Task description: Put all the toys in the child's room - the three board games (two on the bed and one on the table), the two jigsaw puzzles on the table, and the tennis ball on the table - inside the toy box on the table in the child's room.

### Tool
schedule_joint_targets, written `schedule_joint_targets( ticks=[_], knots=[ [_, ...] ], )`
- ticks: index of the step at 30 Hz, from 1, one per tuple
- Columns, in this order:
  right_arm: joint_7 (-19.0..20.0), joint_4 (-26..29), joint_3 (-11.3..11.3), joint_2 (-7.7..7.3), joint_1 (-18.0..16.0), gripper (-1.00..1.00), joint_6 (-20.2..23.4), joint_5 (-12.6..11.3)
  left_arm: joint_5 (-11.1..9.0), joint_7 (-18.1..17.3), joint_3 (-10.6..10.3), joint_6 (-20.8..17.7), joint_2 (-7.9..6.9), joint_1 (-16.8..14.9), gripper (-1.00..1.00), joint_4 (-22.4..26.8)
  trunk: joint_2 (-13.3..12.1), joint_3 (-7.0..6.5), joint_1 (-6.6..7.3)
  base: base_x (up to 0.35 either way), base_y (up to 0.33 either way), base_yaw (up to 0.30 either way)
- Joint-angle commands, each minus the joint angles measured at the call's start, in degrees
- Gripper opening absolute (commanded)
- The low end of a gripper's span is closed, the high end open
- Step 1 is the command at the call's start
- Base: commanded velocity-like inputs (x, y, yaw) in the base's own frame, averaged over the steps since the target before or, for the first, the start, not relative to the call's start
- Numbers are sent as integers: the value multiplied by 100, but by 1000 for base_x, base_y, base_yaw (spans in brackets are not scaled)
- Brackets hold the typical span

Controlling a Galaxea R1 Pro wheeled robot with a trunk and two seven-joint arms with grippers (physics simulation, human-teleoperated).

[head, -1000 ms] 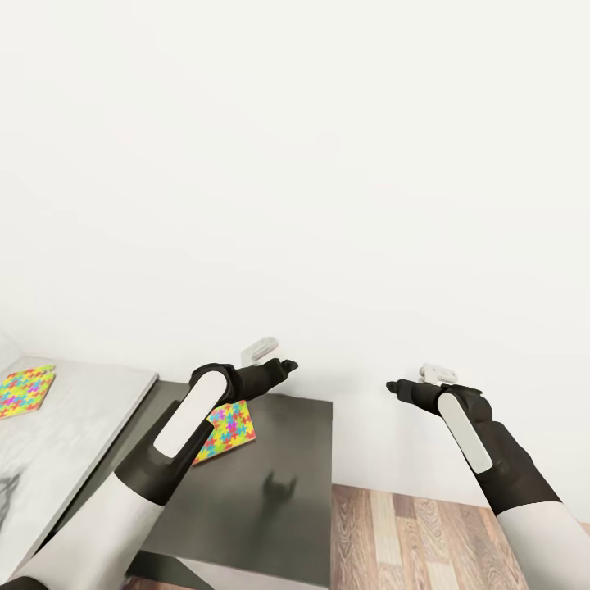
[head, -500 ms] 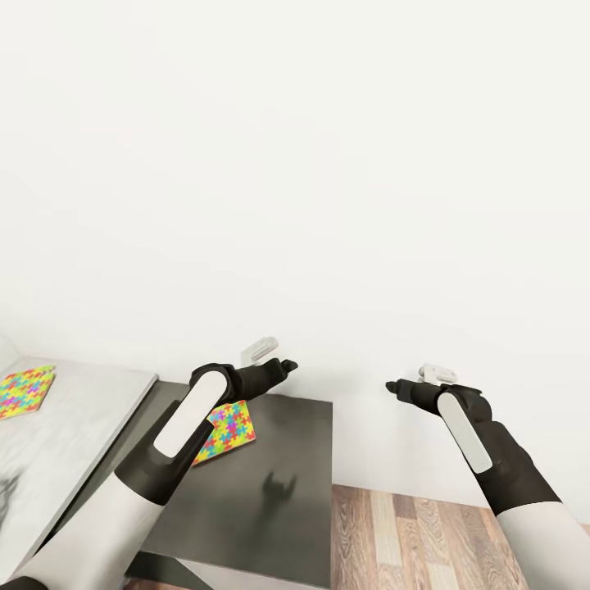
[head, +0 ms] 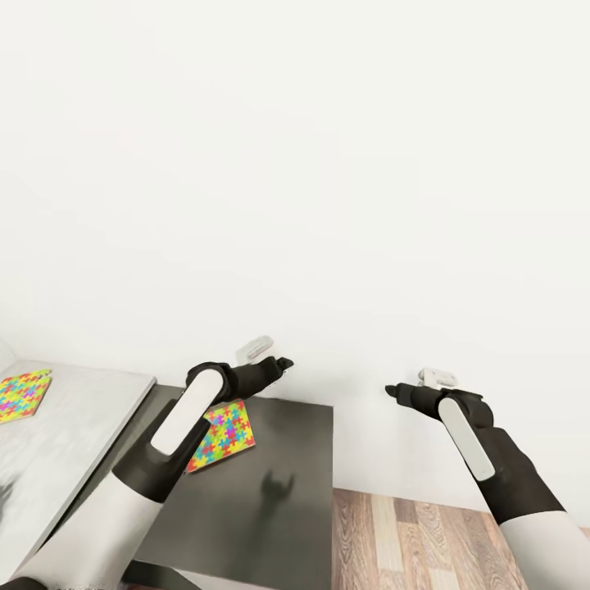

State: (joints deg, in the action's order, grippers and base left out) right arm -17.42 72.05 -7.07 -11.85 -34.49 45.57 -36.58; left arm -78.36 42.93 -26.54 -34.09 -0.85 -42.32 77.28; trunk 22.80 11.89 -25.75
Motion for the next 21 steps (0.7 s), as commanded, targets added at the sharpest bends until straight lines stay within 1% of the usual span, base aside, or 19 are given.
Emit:
schedule_joint_targets(
  ticks=[1,3,4,6,7,8,9,11,12,14,15,17,18,20,21],
  knots=[
    [-60,7,-14,-6,-6,100,9,-60,-49,50,-7,6,-4,-7,100,7,12,12,-4,9,0,0],
    [-58,34,-14,-8,13,100,14,-63,-40,61,168,-16,-27,-5,100,-3,12,12,-4,6,0,0],
    [-58,34,-14,-8,13,100,14,-63,-40,61,168,-16,-27,-5,100,-3,12,12,-4,6,0,0],
    [-57,49,-14,-9,24,100,53,-68,-32,87,353,-49,-111,12,100,-12,12,12,-4,4,0,0],
    [-57,49,-14,-9,24,100,53,-68,-32,87,353,-49,-111,12,100,-12,12,12,-4,4,0,0],
    [-58,56,-14,-7,27,100,100,-70,-32,106,442,-71,-192,28,100,-15,12,12,-4,3,0,0],
    [-58,56,-14,-7,27,100,100,-70,-32,106,442,-71,-192,28,100,-15,12,12,-4,3,0,0],
    [-59,62,-17,-5,31,100,245,-72,-31,141,608,-107,-433,80,100,-22,12,12,-4,2,0,0],
    [-59,62,-17,-5,31,100,245,-72,-31,141,608,-107,-433,80,100,-22,12,12,-4,2,0,0],
    [-56,69,-19,-2,34,100,419,-77,-39,164,774,-119,-745,162,100,-54,12,12,-4,1,0,0],
    [-56,69,-19,-2,34,100,419,-77,-39,164,774,-119,-745,162,100,-54,12,12,-4,1,0,0],
    [-54,74,-20,5,35,100,561,-80,-57,170,963,-111,-1068,280,100,-143,12,12,-4,0,0,0],
    [-54,74,-20,5,35,100,561,-80,-57,170,963,-111,-1068,280,100,-143,12,12,-4,0,0,0],
    [-53,83,-21,36,40,100,657,-81,-64,162,1203,-95,-1331,393,100,-293,12,12,-4,0,0,0],
    [-53,83,-21,36,40,100,657,-81,-64,162,1203,-95,-1331,393,100,-293,12,12,-4,0,0,0]
  ],
)
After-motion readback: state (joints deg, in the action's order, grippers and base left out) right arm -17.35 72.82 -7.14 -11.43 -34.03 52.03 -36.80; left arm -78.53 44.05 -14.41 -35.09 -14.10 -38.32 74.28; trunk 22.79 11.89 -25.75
